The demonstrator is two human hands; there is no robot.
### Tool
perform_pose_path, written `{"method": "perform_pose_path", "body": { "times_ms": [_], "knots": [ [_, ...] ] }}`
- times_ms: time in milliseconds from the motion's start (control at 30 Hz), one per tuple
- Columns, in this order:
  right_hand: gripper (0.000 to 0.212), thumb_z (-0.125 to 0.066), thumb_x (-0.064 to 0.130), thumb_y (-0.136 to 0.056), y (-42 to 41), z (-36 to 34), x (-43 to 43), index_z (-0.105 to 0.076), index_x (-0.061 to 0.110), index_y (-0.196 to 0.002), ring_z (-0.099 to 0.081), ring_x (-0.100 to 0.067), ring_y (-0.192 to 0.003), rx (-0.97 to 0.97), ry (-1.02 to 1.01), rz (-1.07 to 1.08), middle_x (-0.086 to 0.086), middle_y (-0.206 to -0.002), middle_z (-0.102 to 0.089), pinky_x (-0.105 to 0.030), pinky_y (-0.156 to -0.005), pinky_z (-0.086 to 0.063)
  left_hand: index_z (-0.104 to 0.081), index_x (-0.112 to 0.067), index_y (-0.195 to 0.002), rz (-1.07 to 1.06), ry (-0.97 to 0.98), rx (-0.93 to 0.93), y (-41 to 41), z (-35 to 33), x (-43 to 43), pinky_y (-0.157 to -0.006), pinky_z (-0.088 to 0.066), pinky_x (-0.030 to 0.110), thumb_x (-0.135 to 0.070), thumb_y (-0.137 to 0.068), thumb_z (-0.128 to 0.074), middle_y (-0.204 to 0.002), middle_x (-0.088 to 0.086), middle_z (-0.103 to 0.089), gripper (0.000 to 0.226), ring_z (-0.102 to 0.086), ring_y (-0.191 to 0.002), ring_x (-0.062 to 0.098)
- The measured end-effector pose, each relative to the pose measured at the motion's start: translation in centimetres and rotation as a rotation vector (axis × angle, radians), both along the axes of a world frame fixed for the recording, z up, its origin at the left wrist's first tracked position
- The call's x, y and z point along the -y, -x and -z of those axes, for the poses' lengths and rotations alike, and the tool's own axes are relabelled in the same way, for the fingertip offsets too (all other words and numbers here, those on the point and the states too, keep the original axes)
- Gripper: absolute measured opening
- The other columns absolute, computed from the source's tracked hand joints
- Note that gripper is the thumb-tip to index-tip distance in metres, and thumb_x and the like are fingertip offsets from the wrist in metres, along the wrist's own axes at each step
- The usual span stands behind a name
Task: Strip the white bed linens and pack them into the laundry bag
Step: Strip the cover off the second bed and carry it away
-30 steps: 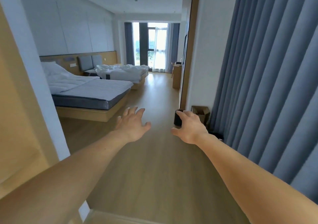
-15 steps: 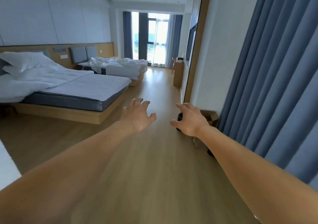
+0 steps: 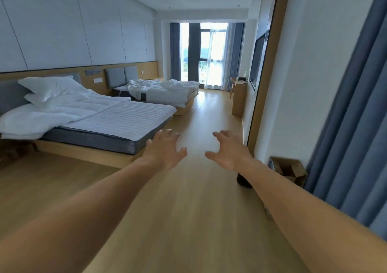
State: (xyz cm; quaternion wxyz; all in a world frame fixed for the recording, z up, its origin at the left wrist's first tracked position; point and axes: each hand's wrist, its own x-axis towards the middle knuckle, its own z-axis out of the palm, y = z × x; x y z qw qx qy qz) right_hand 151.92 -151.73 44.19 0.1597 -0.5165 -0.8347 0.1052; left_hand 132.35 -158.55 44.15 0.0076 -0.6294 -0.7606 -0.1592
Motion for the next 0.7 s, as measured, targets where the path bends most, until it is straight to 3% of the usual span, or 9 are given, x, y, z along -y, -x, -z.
{"method": "perform_pose_path", "body": {
  "times_ms": [267, 700],
  "knots": [
    [0.081, -0.060, 0.054, -0.091, 8.5, -0.6, -15.1, -0.023, 0.028, -0.158, -0.014, -0.026, -0.151, 0.023, -0.010, -0.067, 0.000, -0.165, -0.018, -0.052, -0.117, -0.029, -0.033, -0.021, -0.153, -0.094, -0.048, 0.055, 8.8, -0.3, -13.9, -0.118, -0.020, 0.054, -0.052, -0.097, -0.046, -0.162, 0.007, -0.025, 0.066, -0.017, -0.150, 0.026],
    [0.078, -0.060, 0.052, -0.091, 23.1, -0.7, -40.9, -0.027, 0.026, -0.157, -0.011, -0.024, -0.152, -0.016, -0.031, 0.005, 0.001, -0.165, -0.021, -0.050, -0.118, -0.027, -0.029, -0.022, -0.155, -0.047, -0.080, 0.067, 23.0, -0.9, -41.4, -0.120, -0.017, 0.055, -0.051, -0.097, -0.047, -0.164, 0.004, -0.022, 0.068, -0.014, -0.152, 0.026]
  ]
}}
